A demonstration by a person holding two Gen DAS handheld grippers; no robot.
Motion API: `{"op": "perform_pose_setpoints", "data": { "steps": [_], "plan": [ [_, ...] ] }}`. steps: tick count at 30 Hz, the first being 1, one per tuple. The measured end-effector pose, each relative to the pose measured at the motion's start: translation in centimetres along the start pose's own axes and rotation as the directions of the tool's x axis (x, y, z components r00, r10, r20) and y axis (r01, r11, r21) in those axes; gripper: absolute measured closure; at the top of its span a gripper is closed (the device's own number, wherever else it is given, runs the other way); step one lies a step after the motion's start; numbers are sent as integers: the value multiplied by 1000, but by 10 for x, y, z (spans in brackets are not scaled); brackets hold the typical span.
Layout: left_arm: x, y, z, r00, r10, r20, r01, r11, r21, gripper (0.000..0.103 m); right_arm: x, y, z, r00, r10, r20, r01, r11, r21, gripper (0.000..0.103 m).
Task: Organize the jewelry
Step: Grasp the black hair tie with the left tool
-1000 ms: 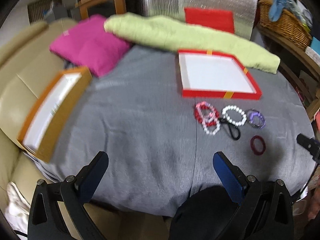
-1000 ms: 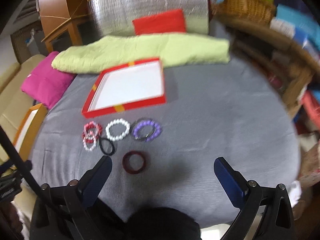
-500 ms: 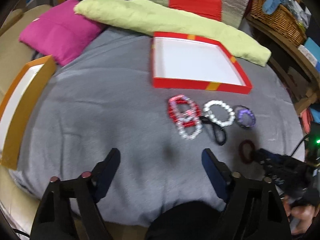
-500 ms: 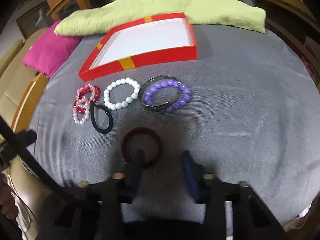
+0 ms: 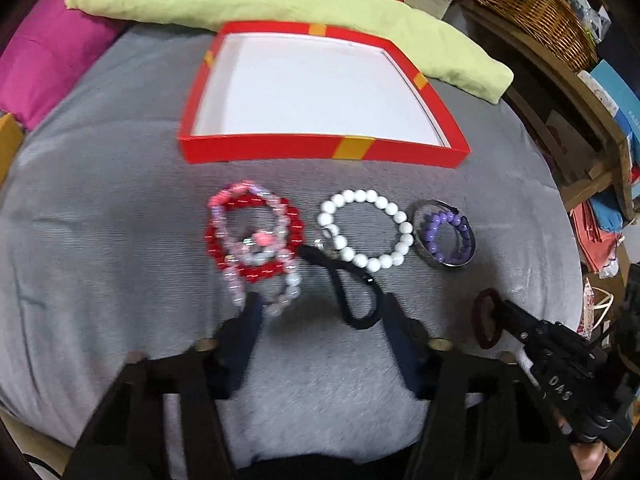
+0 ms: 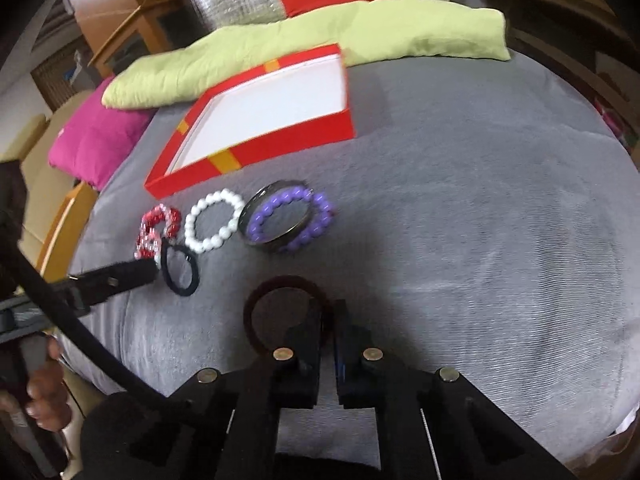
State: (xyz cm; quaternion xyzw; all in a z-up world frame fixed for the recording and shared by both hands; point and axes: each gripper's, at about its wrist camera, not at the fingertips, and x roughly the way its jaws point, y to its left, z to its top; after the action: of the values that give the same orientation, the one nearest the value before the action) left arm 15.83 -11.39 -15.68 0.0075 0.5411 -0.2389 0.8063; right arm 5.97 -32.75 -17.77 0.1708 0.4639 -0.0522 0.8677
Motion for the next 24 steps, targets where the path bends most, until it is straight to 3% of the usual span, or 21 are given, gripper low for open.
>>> {"op": "perform_pose_setpoints", "data": {
  "steps": [2,4,5,16,20,24],
  "plan": [
    [8,-2,2,1000,-17,-17,17,1000,-2,61,-3,-7,2,1000,3,12,-3,1000,16,97],
    [13,0,2,999,-38,-23,38,999,-11,88,-5,-14,6,1000,12,23,-13,999,35,97],
    [14,1,2,998,-57,-24,57,998,-20,92,-4,-14,7,1000,15,27,-16,999,39,97],
    [-24,15,7,991,-80,110,74,996,55,98,-5,-14,33,992,92,89,-98,993,66,97],
    [-50,17,28,982,-62,179,40,992,119,98,-2,-2,58,985,115,132,-124,990,66,97],
    [-44,23,64,980,-31,197,5,991,134,98,8,22,93,972,145,185,-157,986,50,97]
  ]
}}
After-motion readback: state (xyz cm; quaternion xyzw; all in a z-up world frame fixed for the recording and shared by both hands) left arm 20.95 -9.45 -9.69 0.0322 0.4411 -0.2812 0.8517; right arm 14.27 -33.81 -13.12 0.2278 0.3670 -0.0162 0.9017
